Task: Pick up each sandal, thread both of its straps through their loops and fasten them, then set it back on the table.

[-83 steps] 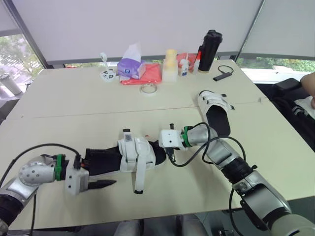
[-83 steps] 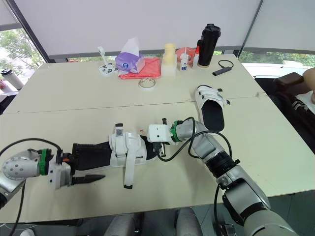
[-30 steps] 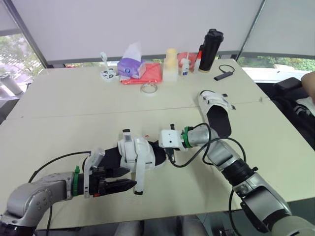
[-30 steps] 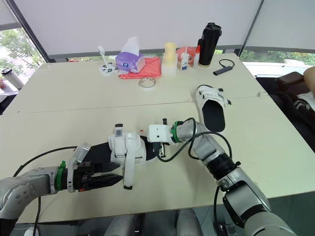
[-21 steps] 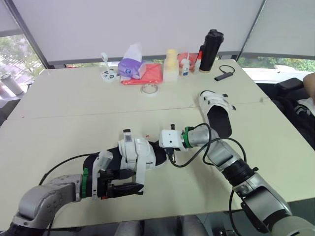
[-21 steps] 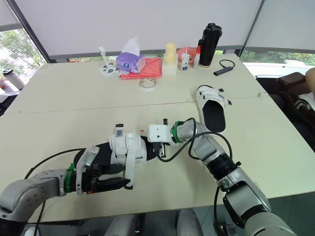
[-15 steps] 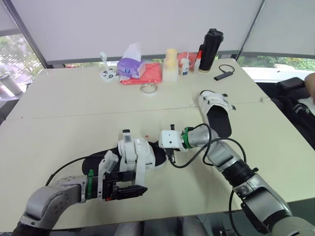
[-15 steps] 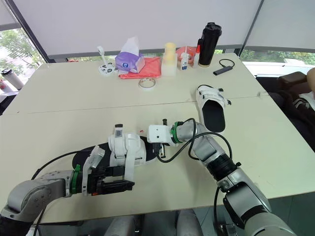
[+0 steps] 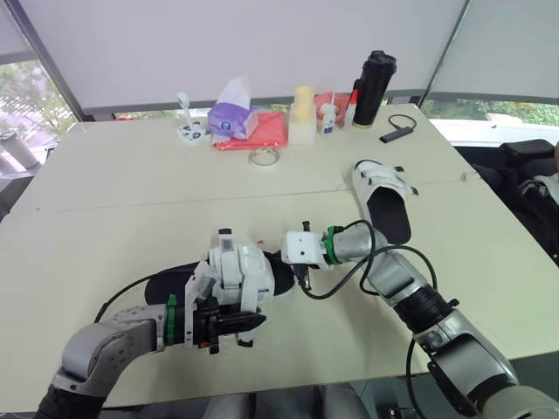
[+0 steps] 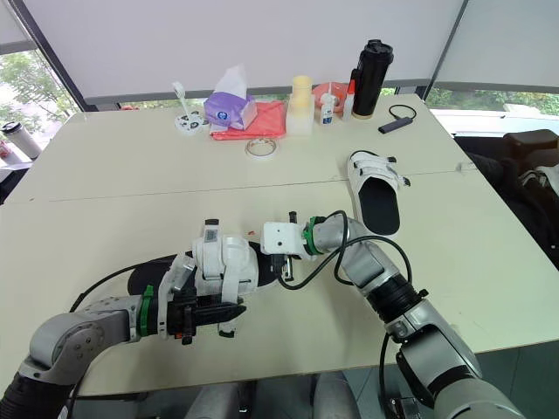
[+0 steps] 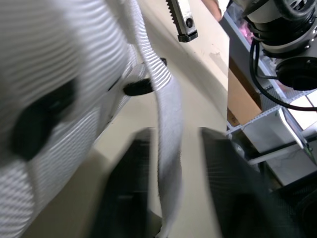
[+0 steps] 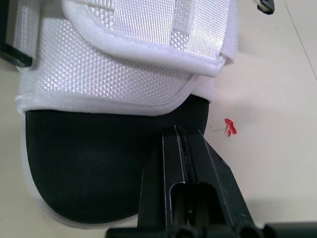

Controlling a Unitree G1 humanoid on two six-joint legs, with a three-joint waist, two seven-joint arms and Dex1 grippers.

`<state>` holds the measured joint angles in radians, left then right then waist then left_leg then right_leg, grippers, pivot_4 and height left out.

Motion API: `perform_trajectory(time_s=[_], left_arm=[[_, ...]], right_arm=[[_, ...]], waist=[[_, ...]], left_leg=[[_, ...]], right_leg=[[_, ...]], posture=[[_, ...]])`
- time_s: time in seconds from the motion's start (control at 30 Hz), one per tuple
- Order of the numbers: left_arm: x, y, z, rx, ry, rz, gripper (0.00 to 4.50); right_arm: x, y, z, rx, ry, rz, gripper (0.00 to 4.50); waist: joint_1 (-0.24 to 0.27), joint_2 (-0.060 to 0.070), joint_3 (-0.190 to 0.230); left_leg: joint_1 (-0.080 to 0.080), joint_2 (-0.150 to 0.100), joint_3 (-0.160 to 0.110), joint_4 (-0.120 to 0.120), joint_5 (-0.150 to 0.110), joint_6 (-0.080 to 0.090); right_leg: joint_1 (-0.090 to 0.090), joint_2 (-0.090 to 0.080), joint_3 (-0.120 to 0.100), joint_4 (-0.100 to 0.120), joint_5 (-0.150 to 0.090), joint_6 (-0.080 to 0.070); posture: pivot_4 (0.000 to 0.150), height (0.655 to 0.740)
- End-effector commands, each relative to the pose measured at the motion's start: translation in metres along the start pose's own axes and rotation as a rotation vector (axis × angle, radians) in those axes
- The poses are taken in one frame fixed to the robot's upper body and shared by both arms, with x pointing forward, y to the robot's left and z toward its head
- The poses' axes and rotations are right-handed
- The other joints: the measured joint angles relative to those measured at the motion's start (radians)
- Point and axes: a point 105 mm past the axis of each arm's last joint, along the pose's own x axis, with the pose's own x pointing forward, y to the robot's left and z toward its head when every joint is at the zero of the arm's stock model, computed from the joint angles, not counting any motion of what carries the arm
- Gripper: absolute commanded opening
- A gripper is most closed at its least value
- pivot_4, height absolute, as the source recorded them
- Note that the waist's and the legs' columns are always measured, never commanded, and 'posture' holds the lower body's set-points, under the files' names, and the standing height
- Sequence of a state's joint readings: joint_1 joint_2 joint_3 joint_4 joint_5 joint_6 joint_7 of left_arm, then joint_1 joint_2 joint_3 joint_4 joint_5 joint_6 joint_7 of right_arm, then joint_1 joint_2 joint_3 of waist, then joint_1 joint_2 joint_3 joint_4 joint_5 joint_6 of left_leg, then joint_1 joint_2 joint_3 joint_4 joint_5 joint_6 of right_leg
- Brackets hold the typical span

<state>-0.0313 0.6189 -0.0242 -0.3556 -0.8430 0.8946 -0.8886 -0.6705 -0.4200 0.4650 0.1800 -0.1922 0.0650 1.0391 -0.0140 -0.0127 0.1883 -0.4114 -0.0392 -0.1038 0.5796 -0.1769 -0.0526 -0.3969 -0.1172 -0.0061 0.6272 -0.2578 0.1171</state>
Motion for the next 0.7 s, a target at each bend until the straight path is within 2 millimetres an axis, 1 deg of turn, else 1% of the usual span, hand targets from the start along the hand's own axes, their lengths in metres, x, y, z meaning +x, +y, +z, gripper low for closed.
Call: perform_trajectory(time_s=[0.03, 0.1, 0.17, 0.2, 0.27, 0.37, 0.5, 0.57, 0.63, 0.7], left_arm=[[-0.001, -0.005, 0.005, -0.001, -0.003, -0.026, 0.03], [-0.005, -0.013, 0.01, -0.031, -0.001, -0.071, 0.03], [-0.008, -0.026, 0.017, -0.048, 0.018, -0.139, 0.03], [-0.01, -0.033, 0.021, -0.051, 0.028, -0.18, 0.03], [-0.013, -0.041, 0.032, -0.044, 0.027, -0.217, 0.03], [-0.013, -0.036, 0.062, -0.021, -0.053, -0.205, 0.03], [-0.01, -0.032, 0.082, 0.013, -0.099, -0.187, 0.03], [-0.008, -0.03, 0.088, 0.018, -0.117, -0.18, 0.03], [0.002, -0.017, 0.104, 0.062, -0.169, -0.123, 0.03], [0.009, -0.006, 0.109, 0.085, -0.187, -0.082, 0.03]], right_arm=[[0.003, 0.011, -0.013, 0.029, 0.053, 0.036, 0.0], [0.003, 0.011, -0.013, 0.031, 0.05, 0.035, 0.0], [0.003, 0.01, -0.013, 0.031, 0.05, 0.034, 0.0], [0.003, 0.01, -0.013, 0.03, 0.05, 0.034, 0.0], [0.003, 0.01, -0.012, 0.031, 0.049, 0.034, 0.0], [0.003, 0.011, -0.013, 0.029, 0.051, 0.035, 0.0], [0.004, 0.011, -0.013, 0.029, 0.05, 0.035, 0.0], [0.004, 0.011, -0.013, 0.029, 0.05, 0.035, 0.0], [0.005, 0.011, -0.012, 0.028, 0.047, 0.035, 0.0], [0.005, 0.01, -0.011, 0.029, 0.044, 0.033, 0.0]], waist=[[0.0, 0.0, 0.0], [-0.001, 0.0, 0.0], [-0.002, 0.0, 0.0], [-0.002, 0.0, 0.0], [-0.002, 0.0, 0.0], [-0.001, 0.0, 0.0], [-0.003, -0.001, 0.0], [-0.003, -0.001, 0.001], [-0.002, -0.001, 0.001], [0.0, -0.003, 0.0]], left_leg=[[0.0, 0.0, 0.0, 0.0, 0.0, 0.0], [0.0, 0.0, 0.0, 0.0, -0.001, -0.001], [0.0, 0.0, 0.0, 0.0, -0.001, -0.001], [0.0, 0.0, 0.0, 0.0, 0.0, -0.001], [0.0, 0.0, -0.002, 0.0, 0.0, 0.0], [0.0, 0.0, -0.002, 0.0, 0.0, -0.001], [0.0, -0.001, -0.002, 0.0, 0.0, 0.001], [0.0, -0.002, -0.001, 0.0, 0.0, 0.001], [0.0, -0.002, 0.0, 0.0, 0.0, 0.001], [0.0, -0.002, -0.001, 0.0, 0.001, 0.001]], right_leg=[[0.0, 0.0, 0.0, 0.0, 0.0, 0.0], [0.0, 0.0, 0.0, 0.0, 0.0, 0.0], [0.0, 0.0, 0.0, 0.0, 0.0, 0.0], [0.0, 0.0, 0.0, 0.0, 0.0, 0.0], [0.0, 0.0, 0.0, 0.0, 0.0, 0.0], [0.0, 0.0, 0.0, 0.0, 0.0, 0.0], [0.0, 0.0, 0.0, 0.0, 0.0, 0.001], [0.0, 0.001, 0.0, 0.0, -0.001, 0.002], [0.0, 0.001, 0.0, 0.0, -0.001, 0.002], [0.001, 0.002, -0.001, 0.001, -0.001, 0.002]], posture=[[0.15, 0.74], [0.15, 0.74], [0.15, 0.74], [0.15, 0.74], [0.15, 0.74], [0.15, 0.74], [0.15, 0.74], [0.15, 0.74], [0.15, 0.74], [0.15, 0.74]])
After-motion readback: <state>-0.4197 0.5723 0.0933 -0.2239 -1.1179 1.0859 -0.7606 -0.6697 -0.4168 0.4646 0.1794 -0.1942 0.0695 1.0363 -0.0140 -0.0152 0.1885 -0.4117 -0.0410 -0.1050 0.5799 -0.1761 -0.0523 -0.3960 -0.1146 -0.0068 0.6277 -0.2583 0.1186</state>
